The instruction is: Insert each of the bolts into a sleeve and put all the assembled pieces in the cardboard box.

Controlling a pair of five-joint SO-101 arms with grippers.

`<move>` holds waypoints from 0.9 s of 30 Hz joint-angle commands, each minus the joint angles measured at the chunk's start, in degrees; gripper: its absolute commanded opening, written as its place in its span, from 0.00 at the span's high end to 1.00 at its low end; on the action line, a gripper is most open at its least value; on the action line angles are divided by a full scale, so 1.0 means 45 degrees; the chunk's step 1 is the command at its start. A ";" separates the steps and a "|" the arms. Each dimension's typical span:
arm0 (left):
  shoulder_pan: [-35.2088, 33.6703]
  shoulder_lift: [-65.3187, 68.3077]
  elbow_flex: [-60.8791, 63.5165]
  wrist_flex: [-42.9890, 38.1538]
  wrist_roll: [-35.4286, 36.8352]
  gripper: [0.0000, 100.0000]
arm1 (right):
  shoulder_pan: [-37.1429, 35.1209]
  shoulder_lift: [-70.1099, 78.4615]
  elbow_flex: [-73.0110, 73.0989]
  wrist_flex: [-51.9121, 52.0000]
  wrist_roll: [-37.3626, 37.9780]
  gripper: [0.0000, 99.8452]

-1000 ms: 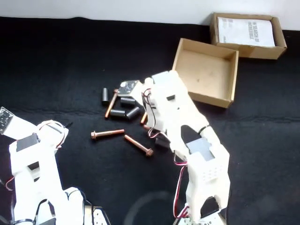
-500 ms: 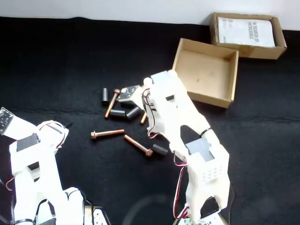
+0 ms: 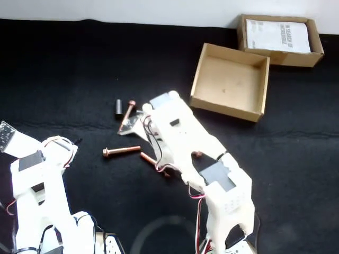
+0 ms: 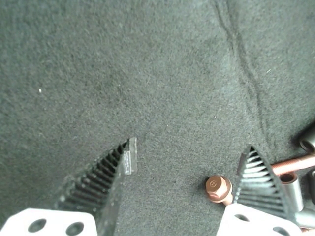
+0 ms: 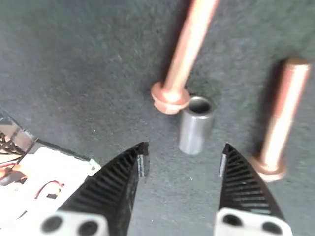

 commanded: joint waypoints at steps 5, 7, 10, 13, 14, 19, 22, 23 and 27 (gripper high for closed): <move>0.0205 0.0010 -0.0049 -0.0137 -0.0078 0.67 | -0.0068 -0.0811 0.1553 -0.1924 -0.0137 0.78; 0.0205 0.0010 -0.0049 -0.0137 -0.0078 0.67 | -0.0068 -0.0811 0.1651 -0.2237 -0.0117 0.78; 0.0225 0.0010 -0.0049 -0.0137 -0.0078 0.67 | -0.0127 -0.0791 0.1651 -0.2745 -0.0117 0.78; 0.0225 0.0010 -0.0049 -0.0156 -0.0078 0.67 | -0.0127 -0.0733 0.1690 -0.3194 -0.0098 0.78; 0.0225 0.0010 -0.0049 -0.0156 -0.0078 0.67 | -0.0107 -0.0635 0.1788 -0.3292 -0.0059 0.80; 0.0225 0.0010 -0.0049 -0.0156 -0.0078 0.67 | -0.0068 0.0381 0.1827 -0.3702 -0.0059 0.90; 0.0225 0.0010 -0.0049 -0.0156 -0.0098 0.67 | -0.0049 0.0987 0.1788 -0.3722 -0.0059 0.91; 0.0225 0.0010 -0.0049 -0.0156 -0.0098 0.67 | -0.0068 0.1143 0.1788 -0.3722 -0.0059 0.91; 0.0225 0.0010 -0.0049 -0.0156 -0.0098 0.67 | -0.0107 0.1319 0.1768 -0.3976 -0.0039 0.95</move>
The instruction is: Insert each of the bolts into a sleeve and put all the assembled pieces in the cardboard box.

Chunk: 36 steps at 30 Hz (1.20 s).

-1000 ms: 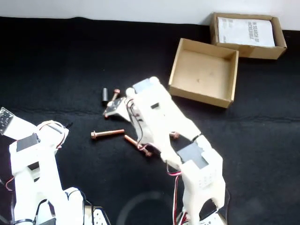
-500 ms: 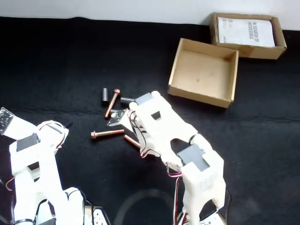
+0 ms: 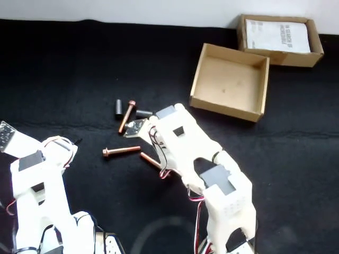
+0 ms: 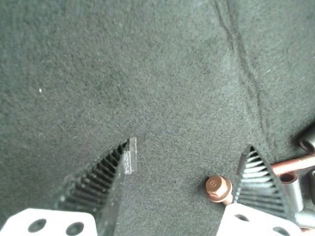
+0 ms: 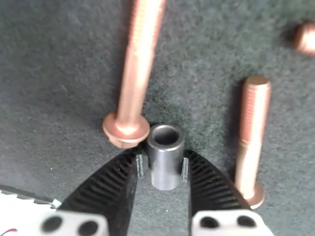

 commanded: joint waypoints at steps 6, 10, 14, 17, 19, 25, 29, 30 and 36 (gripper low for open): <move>0.0244 0.0010 -0.0049 -0.0156 -0.0098 0.67 | 0.0166 0.0322 -0.1358 0.0400 -0.0098 0.96; 0.0244 0.0010 -0.0029 -0.0254 -0.0098 0.67 | 0.0537 -0.0205 -0.2862 0.1182 -0.0098 0.96; 0.0244 0.0029 0.0147 -0.0547 -0.0098 0.67 | 0.0557 -0.0674 -0.4112 0.1963 -0.0098 0.96; 0.0244 0.0029 0.0186 -0.0723 -0.0098 0.67 | 0.0557 -0.0752 -0.4601 0.2217 -0.0098 1.00; 0.0244 0.0029 0.0186 -0.0723 -0.0098 0.67 | 0.0557 -0.0713 -0.4249 0.2198 -0.0078 0.99; 0.0244 -0.0029 0.0322 -0.0762 -0.0098 0.67 | 0.0576 -0.0713 -0.2139 0.1670 -0.0098 0.99; 0.0244 -0.0049 0.0342 -0.0762 -0.0098 0.67 | 0.0869 -0.0733 -0.0889 0.0400 -0.0039 0.99; 0.0244 -0.0049 0.0342 -0.0762 -0.0098 0.67 | 0.0947 -0.0752 -0.0752 0.0147 -0.0039 0.99; 0.0244 -0.0049 0.0342 -0.0762 -0.0098 0.67 | 0.0908 -0.0830 -0.1162 -0.0068 -0.0059 0.99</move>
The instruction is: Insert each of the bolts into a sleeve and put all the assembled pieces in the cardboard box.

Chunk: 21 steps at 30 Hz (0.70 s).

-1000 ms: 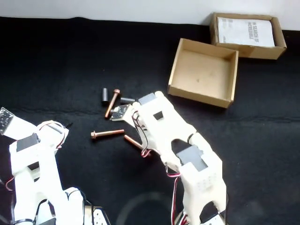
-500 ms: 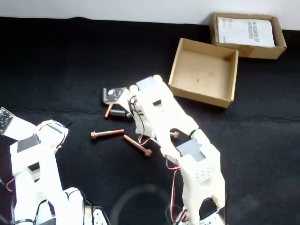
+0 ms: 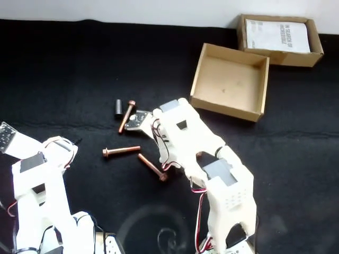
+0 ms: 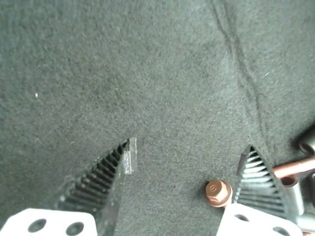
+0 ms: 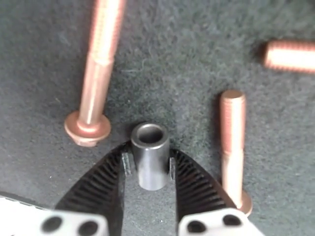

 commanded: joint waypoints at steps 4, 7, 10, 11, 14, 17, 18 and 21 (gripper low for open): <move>0.0244 -0.0049 -0.0049 -0.0117 -0.0098 0.67 | 0.0166 -0.0654 -0.1241 0.0127 -0.0117 0.95; 0.0244 -0.0049 -0.0049 -0.0117 -0.0098 0.67 | -0.0127 -0.0654 -0.1983 0.0752 -0.0137 0.87; 0.0244 -0.0049 -0.0049 -0.0117 -0.0098 0.67 | -0.0303 -0.0654 -0.2764 0.1084 -0.0742 0.86; 0.0244 -0.0049 -0.0049 -0.0117 -0.0098 0.67 | -0.0303 -0.0654 -0.2940 0.1084 -0.0801 0.86; 0.0244 -0.0049 -0.0049 -0.0117 -0.0098 0.67 | -0.0303 -0.0635 -0.3292 0.1455 -0.0781 0.86; 0.0244 -0.0049 -0.0049 -0.0117 -0.0098 0.67 | -0.0303 -0.0635 -0.3194 0.1534 -0.0840 0.86; 0.0244 -0.0049 -0.0049 -0.0117 -0.0098 0.67 | -0.0303 -0.0615 -0.3194 0.1514 -0.0840 0.86; 0.0244 -0.0049 -0.0049 -0.0117 -0.0098 0.67 | -0.0283 -0.0557 -0.3155 0.1377 -0.0879 0.86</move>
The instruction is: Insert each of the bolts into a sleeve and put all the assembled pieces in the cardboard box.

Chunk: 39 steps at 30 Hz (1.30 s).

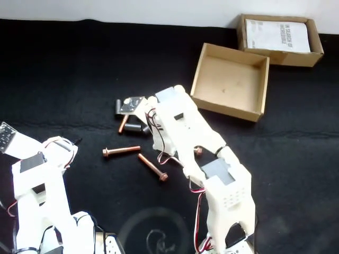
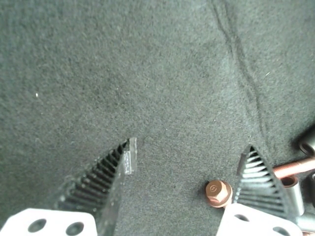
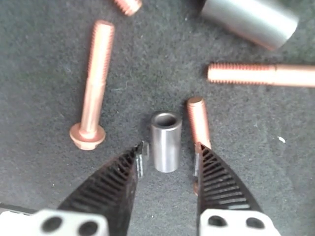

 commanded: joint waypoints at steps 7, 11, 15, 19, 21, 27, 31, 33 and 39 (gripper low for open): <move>0.0244 -0.0049 -0.0068 -0.0117 -0.0098 0.67 | -0.0322 -0.1358 0.0654 -0.1065 -0.1778 0.86; 0.0244 -0.0049 -0.0068 -0.0117 -0.0098 0.67 | -0.0537 -0.4015 0.3663 -0.3096 -0.2305 0.86; 0.0244 -0.0049 -0.0068 -0.0117 -0.0098 0.67 | -0.0713 -0.6613 0.7238 -0.5421 -0.2305 0.86; 0.0264 -0.0049 -0.0068 -0.0117 -0.0098 0.67 | -0.0635 -0.6808 0.7922 -0.5538 -0.2305 0.86; 0.0264 -0.0049 -0.0068 -0.0117 -0.0098 0.67 | -0.0635 -0.6808 0.7941 -0.5519 -0.2305 0.86; 0.0264 -0.0049 -0.0068 -0.0117 -0.0098 0.67 | -0.0654 -0.6769 0.7941 -0.5851 -0.2227 0.86; 0.0264 -0.0049 -0.0068 -0.0117 -0.0098 0.67 | -0.0654 -0.5949 0.7844 -0.6046 -0.2227 0.86; 0.0264 -0.0049 -0.0068 -0.0117 -0.0098 0.67 | -0.0674 -0.5284 0.7824 -0.6066 -0.2247 0.86; 0.0264 0.0010 -0.0088 -0.0137 -0.0098 0.67 | -0.0733 -0.4816 0.7922 -0.6359 -0.2286 0.86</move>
